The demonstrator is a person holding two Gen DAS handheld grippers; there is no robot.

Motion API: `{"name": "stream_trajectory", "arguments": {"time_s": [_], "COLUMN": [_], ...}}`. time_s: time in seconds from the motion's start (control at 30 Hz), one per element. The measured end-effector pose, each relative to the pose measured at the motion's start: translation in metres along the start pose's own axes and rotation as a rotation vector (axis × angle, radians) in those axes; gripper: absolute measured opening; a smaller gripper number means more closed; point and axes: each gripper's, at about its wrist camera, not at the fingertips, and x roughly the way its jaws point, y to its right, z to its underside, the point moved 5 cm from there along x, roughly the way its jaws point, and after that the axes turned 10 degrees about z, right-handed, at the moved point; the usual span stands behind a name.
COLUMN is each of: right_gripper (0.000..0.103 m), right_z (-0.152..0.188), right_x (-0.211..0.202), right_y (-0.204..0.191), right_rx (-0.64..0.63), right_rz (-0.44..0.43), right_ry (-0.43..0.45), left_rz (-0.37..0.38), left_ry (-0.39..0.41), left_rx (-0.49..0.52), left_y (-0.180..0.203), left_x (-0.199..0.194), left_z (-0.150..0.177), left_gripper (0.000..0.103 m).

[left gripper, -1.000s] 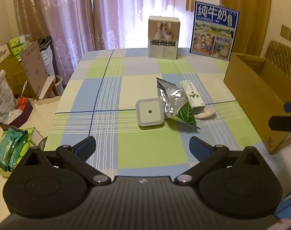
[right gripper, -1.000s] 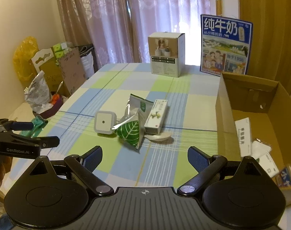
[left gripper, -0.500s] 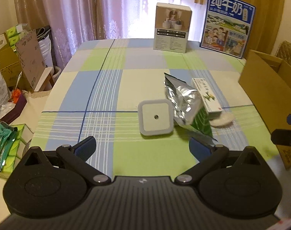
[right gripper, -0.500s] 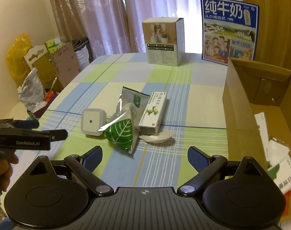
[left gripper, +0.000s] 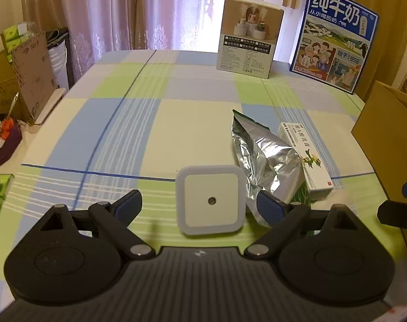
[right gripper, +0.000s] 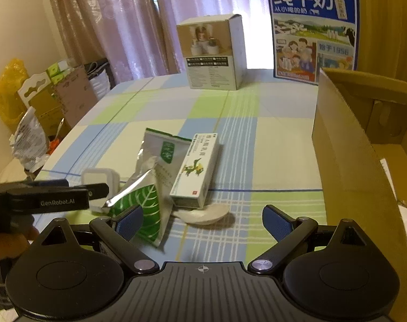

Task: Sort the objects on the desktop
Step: 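Grasp the white square night light with the left tool while the right tool grasps the white ointment box, then carry the night light and ointment box over the cardboard box with both tools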

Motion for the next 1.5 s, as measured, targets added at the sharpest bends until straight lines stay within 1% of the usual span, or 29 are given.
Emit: {"name": "stream_trajectory", "arguments": {"time_s": [0.1,0.2,0.33,0.4,0.43,0.47,0.57,0.63,0.67,0.7,0.87,0.93,1.1,1.13,1.17,1.2,1.23,1.33,1.5], "right_gripper": [0.093,0.093,0.093,0.093,0.093,0.093,0.092,0.087,0.078,0.075,0.071,0.068,0.062,0.061,0.054,0.044,0.044,0.037,0.035], "right_z": [-0.001,-0.002,-0.004,-0.007,-0.008,-0.011,-0.020,-0.026,-0.028,-0.030,-0.033,-0.032,-0.032,-0.032,-0.032,-0.032,-0.032,-0.033,-0.034], "right_x": [0.005,0.011,0.023,0.027,0.029,0.032,0.042,0.053,0.058,0.064,0.092,0.101,0.115,0.116,0.116,0.117,0.117,0.113,0.092], "right_y": [0.003,0.003,0.000,-0.003,-0.005,-0.008,-0.015,-0.021,-0.023,-0.025,-0.029,-0.028,-0.026,-0.027,-0.028,-0.028,-0.029,-0.031,-0.031], "right_rx": [0.016,0.020,0.016,0.008,0.001,-0.007,-0.038,-0.062,-0.068,-0.073,-0.093,-0.096,-0.093,-0.096,-0.099,-0.104,-0.110,-0.119,-0.129], "right_rz": [-0.010,-0.013,-0.011,-0.008,-0.008,-0.009,0.000,0.009,0.012,0.016,0.032,0.047,0.046,0.043,0.039,0.037,0.042,0.039,0.030], "right_ry": [0.001,0.002,-0.005,-0.004,-0.004,-0.004,0.005,-0.003,-0.010,-0.021,-0.088,-0.104,-0.130,-0.132,-0.133,-0.134,-0.133,-0.128,-0.101], "left_rz": [-0.005,-0.019,-0.041,-0.060,-0.065,-0.067,-0.092,-0.089,-0.088,-0.088,-0.077,-0.073,-0.071,-0.069,-0.068,-0.066,-0.064,-0.064,-0.057], "left_ry": [-0.005,-0.018,-0.015,-0.008,-0.004,0.003,0.018,0.023,0.025,0.025,0.028,0.030,0.035,0.034,0.032,0.030,0.028,0.028,0.016], "left_rx": [-0.002,-0.009,0.007,0.020,0.020,0.017,0.026,0.026,0.025,0.026,0.027,0.028,0.029,0.029,0.029,0.029,0.030,0.035,0.036], "left_y": [-0.001,-0.003,-0.005,-0.005,-0.006,-0.007,-0.009,-0.010,-0.011,-0.011,-0.011,-0.011,-0.011,-0.011,-0.010,-0.010,-0.010,-0.009,-0.009], "left_x": [0.011,0.021,0.026,0.027,0.027,0.027,0.025,0.024,0.023,0.023,0.022,0.021,0.019,0.019,0.020,0.020,0.020,0.021,0.019], "left_z": [0.001,0.004,0.006,0.005,0.005,0.005,0.007,0.007,0.007,0.007,0.008,0.008,0.008,0.008,0.008,0.008,0.008,0.008,0.012], "left_gripper": [0.090,0.083,0.082,0.079,0.074,0.063,0.061,0.061,0.061,0.061,0.061,0.061,0.061,0.061,0.061,0.061,0.061,0.061,0.061]}}
